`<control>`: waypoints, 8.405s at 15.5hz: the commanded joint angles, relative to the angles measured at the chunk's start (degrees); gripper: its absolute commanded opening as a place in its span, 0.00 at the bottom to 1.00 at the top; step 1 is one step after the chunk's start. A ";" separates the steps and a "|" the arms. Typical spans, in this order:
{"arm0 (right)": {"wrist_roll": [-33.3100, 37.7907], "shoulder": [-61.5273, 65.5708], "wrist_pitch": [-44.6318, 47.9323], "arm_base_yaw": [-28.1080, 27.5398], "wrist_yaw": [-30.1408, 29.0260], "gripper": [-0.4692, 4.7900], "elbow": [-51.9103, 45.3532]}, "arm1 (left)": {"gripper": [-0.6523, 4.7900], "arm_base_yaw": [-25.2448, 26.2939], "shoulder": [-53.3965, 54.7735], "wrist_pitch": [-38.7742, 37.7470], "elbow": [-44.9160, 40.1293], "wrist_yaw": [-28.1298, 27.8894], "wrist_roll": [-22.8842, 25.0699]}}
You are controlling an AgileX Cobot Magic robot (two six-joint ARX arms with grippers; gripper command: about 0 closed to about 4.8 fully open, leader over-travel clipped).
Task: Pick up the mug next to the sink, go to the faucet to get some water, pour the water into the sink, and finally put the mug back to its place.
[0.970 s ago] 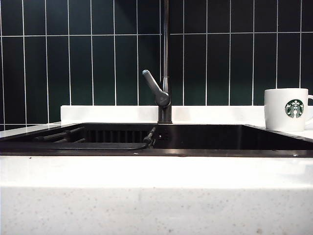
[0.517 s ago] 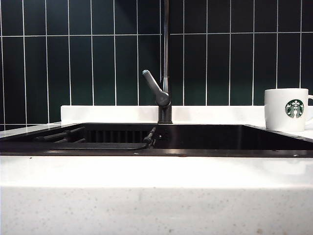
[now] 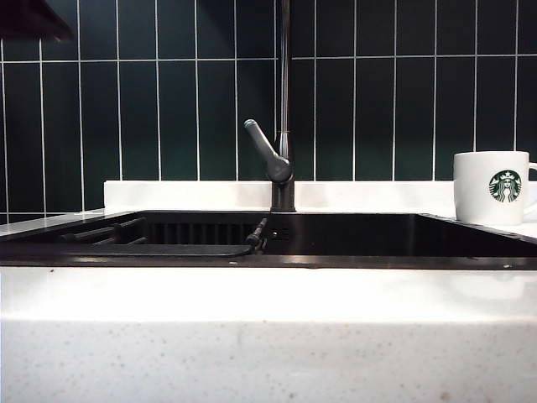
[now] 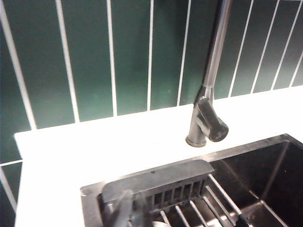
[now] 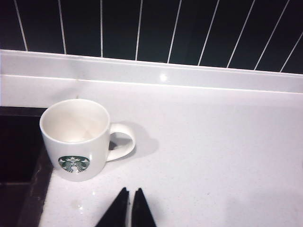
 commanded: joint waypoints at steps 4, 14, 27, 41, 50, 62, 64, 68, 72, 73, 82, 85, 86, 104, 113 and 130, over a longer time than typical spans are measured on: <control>-0.22 3.04 5.75 -0.83 -0.17 0.33 0.61 | 0.23 -0.07 6.23 4.76 0.35 0.83 -0.20; -1.49 30.51 26.23 -4.26 -5.35 0.40 0.35 | 0.34 -0.81 20.09 10.49 6.67 5.97 -0.85; -1.07 48.76 42.93 -10.12 -21.77 0.48 0.39 | 0.34 -3.78 34.64 12.83 16.48 13.68 -1.49; 2.64 61.18 55.74 -9.73 -22.91 0.48 7.15 | 0.34 -4.63 35.76 13.57 16.46 14.86 -1.79; 2.62 63.58 52.70 -9.44 -24.98 0.46 9.81 | 0.34 -4.94 36.48 13.40 16.46 17.59 -2.38; 2.62 63.65 53.29 -9.20 -24.76 0.24 10.12 | 0.34 -4.98 36.54 11.69 16.41 17.81 -2.36; 2.62 63.65 53.55 -9.22 -24.57 0.21 10.54 | 0.34 -4.98 36.74 11.54 16.41 18.67 -2.34; 2.62 64.85 54.27 -9.20 -24.72 0.28 11.69 | 0.34 -4.98 37.07 11.04 16.41 18.82 -2.34; 2.62 65.33 55.01 -9.20 -24.72 0.28 11.74 | 0.34 -4.98 37.07 11.08 16.44 18.82 -2.34; 2.62 65.33 55.01 -9.22 -24.74 0.28 11.87 | 0.34 -4.98 37.07 11.06 16.44 18.82 -2.34; 2.64 67.82 55.71 -9.25 -24.79 0.11 13.64 | 0.34 -4.98 37.07 10.82 16.44 20.15 -2.38; 2.69 67.43 56.22 -9.20 -25.92 0.09 13.66 | 0.34 -4.98 37.07 10.86 16.44 20.44 -3.06; 2.78 67.19 56.37 -9.20 -25.90 0.09 13.66 | 0.34 -4.98 37.07 10.86 16.44 21.07 -3.13; 8.94 52.83 32.00 14.16 -27.91 0.09 29.73 | 0.35 -5.14 48.19 7.39 36.85 25.31 -5.35; 9.27 56.52 24.55 20.04 -26.08 0.09 36.94 | 0.40 -9.53 60.26 7.41 51.84 25.35 -3.76; 9.01 58.88 21.20 22.40 -30.75 0.09 43.36 | 0.46 -10.45 65.26 7.43 59.23 40.26 -6.05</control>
